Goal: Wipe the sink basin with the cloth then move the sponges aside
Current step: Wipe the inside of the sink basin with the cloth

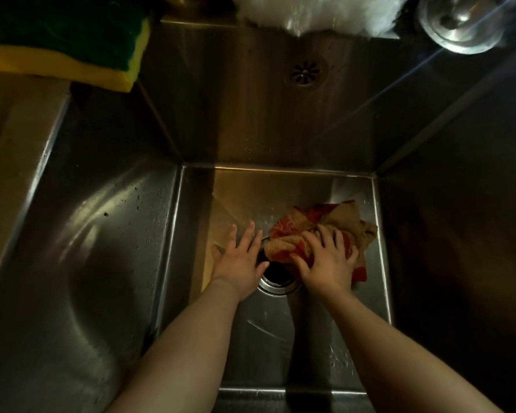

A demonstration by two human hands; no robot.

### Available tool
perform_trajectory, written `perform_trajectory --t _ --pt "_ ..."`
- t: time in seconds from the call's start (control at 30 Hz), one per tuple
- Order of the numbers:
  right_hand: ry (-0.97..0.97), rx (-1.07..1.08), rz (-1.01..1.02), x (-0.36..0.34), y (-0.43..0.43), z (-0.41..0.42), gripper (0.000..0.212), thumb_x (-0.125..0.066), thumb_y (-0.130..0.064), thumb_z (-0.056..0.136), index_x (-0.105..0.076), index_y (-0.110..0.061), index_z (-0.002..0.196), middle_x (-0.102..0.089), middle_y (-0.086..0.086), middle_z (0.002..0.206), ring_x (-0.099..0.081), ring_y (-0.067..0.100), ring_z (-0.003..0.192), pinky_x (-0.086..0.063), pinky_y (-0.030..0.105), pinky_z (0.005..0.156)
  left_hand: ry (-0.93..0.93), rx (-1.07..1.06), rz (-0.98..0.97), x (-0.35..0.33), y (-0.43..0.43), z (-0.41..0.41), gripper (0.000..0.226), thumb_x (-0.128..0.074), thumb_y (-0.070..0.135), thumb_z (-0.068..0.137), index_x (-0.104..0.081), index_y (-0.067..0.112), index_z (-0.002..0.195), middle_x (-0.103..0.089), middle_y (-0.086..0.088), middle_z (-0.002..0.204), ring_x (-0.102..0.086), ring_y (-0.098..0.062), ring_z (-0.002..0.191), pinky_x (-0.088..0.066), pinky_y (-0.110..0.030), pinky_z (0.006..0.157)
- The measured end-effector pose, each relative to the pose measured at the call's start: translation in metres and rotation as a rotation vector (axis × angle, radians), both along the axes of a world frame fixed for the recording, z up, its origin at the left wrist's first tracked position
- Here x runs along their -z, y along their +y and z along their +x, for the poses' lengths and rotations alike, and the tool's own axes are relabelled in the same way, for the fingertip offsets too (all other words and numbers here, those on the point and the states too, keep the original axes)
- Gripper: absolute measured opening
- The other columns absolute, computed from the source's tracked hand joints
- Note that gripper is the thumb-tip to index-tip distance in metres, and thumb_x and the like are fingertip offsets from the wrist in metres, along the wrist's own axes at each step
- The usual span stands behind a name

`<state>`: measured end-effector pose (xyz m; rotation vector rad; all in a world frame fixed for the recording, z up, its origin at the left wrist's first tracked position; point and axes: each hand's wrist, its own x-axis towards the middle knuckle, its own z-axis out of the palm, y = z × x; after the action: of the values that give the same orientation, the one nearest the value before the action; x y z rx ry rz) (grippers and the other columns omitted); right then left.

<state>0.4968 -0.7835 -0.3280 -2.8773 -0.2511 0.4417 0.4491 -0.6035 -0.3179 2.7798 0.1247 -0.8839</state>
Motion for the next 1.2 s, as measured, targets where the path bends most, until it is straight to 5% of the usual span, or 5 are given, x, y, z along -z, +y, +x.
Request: perform_trajectory --t 0.47,0.9,1.2 --pt "-0.028 0.105 0.091 0.007 0.009 0.032 0.044 -0.053 -0.043 0.089 -0.041 -0.040 0.131 -0.028 -0.002 0.151 -0.008 0.027 0.143 0.001 0.066 0.107 -0.054 -0.072 -0.003 -0.006 0.006 0.017 0.064 -0.022 0.051 0.097 0.008 0.026 0.149 0.017 0.007 0.157 0.016 -0.030 0.143 -0.011 -0.061 0.112" --pt "-0.030 0.080 0.075 0.004 -0.013 0.095 0.049 -0.050 -0.050 0.088 -0.042 -0.034 0.134 -0.028 0.000 0.151 -0.014 0.027 0.141 -0.016 0.064 0.108 -0.063 -0.094 -0.073 -0.001 -0.010 0.046 0.063 -0.025 0.052 0.097 0.001 0.030 0.149 0.010 0.009 0.158 0.013 -0.035 0.142 -0.012 -0.061 0.111" --pt "0.054 0.063 0.043 0.006 -0.016 0.116 0.073 -0.049 -0.058 0.085 -0.016 -0.036 0.146 -0.002 0.004 0.159 0.001 0.030 0.144 -0.011 0.063 0.110 -0.063 -0.110 -0.070 0.000 -0.011 0.051 0.062 -0.024 0.052 0.097 0.001 0.030 0.149 0.012 0.009 0.157 0.016 -0.034 0.142 -0.012 -0.063 0.111"
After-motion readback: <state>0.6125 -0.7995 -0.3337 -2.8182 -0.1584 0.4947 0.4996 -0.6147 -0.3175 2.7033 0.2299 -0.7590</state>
